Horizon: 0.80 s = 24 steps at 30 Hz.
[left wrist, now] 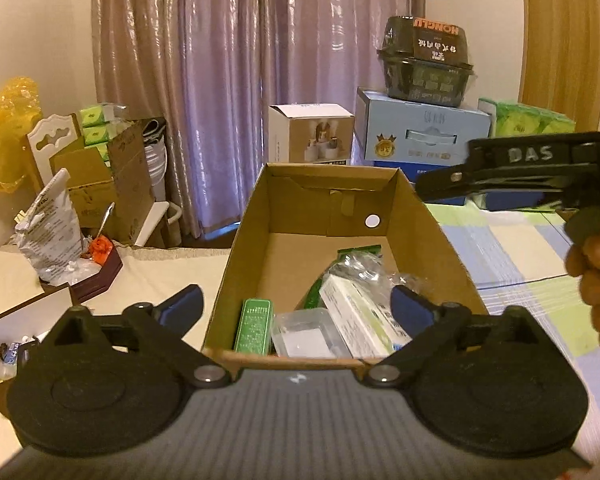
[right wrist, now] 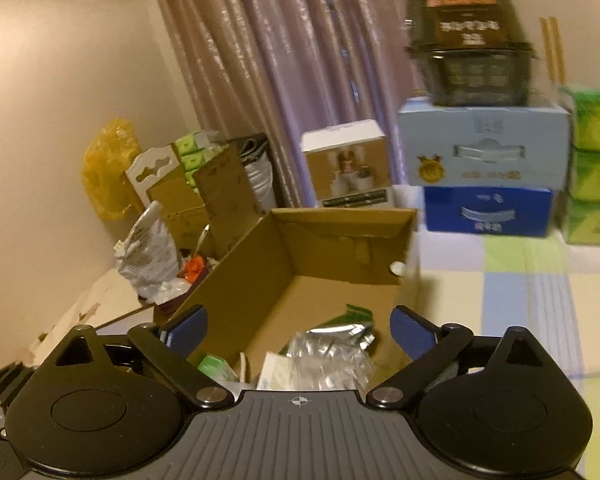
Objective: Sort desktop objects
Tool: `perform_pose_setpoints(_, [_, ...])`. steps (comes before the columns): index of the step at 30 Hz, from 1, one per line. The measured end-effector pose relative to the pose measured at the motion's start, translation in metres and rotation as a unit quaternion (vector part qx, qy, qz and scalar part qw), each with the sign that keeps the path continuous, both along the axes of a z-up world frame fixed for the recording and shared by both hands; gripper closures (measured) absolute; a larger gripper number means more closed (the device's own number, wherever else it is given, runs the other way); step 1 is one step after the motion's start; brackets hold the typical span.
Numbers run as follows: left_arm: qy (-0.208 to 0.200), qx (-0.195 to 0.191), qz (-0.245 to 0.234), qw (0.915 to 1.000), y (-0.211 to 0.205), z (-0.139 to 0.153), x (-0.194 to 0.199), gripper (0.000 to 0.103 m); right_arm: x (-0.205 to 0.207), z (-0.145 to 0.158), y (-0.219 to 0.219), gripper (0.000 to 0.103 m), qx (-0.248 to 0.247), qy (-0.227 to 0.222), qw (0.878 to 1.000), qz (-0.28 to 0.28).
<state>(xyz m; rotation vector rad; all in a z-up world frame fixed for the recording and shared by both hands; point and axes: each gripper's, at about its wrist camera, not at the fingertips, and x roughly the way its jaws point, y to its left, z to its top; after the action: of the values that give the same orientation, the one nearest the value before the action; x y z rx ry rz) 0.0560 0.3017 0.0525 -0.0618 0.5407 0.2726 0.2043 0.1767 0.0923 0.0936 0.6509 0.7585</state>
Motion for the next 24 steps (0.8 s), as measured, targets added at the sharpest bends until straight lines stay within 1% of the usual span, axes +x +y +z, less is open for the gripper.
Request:
perform_pose_setpoints(4, [-0.035,-0.001,0.008,0.9994,-0.011,0.005,-0.022,0.001,-0.021,0.005,-0.02,0.002,-0.006,-0.001,1.0,-0.001])
perform_pose_setpoints(6, [-0.037,-0.003,0.017,0.9992,-0.016,0.007,-0.033,0.001,-0.034,0.007,-0.032,0.002,-0.009,0.003,1.0,-0.003])
perform_pose_setpoints(8, [-0.041,-0.014,0.011,0.999,-0.021,0.01,-0.044,0.001,-0.047,0.008,-0.041,0.002,-0.012,0.01,1.0,0.0])
perform_pose_setpoints(10, [-0.055,-0.02,0.005,0.9983,-0.027,0.012,-0.058,0.001,-0.061,0.008,-0.049,0.002,-0.019,0.014,1.0,0.006])
perform_pose_setpoints(12, [-0.063,-0.024,0.011,0.9977,-0.031,0.015,-0.072,0.001,-0.076,0.009,-0.058,0.002,-0.027,0.01,1.0,0.009])
perform_pose_setpoints(15, [-0.054,-0.019,0.023,0.9981,-0.04,0.018,-0.089,0.001,-0.097,0.008,-0.072,0.002,-0.035,0.009,0.999,0.011])
perform_pose_setpoints(17, [-0.052,-0.022,0.017,0.9983,-0.047,0.021,-0.1,0.001,-0.11,0.008,-0.078,0.002,-0.045,0.007,0.999,0.011])
perform_pose_setpoints(20, [-0.041,-0.037,0.017,0.9983,-0.056,0.027,-0.113,0.001,-0.13,0.011,-0.087,0.002,-0.066,-0.008,0.998,0.007])
perform_pose_setpoints(23, [-0.033,-0.031,0.026,0.9987,-0.07,0.033,-0.122,0.001,-0.148,0.016,-0.096,0.002,-0.068,-0.02,0.997,0.007])
perform_pose_setpoints(24, [-0.032,-0.034,0.028,0.9985,-0.074,0.035,-0.126,0.001,-0.155,0.019,-0.1,0.002,-0.068,-0.024,0.997,0.005])
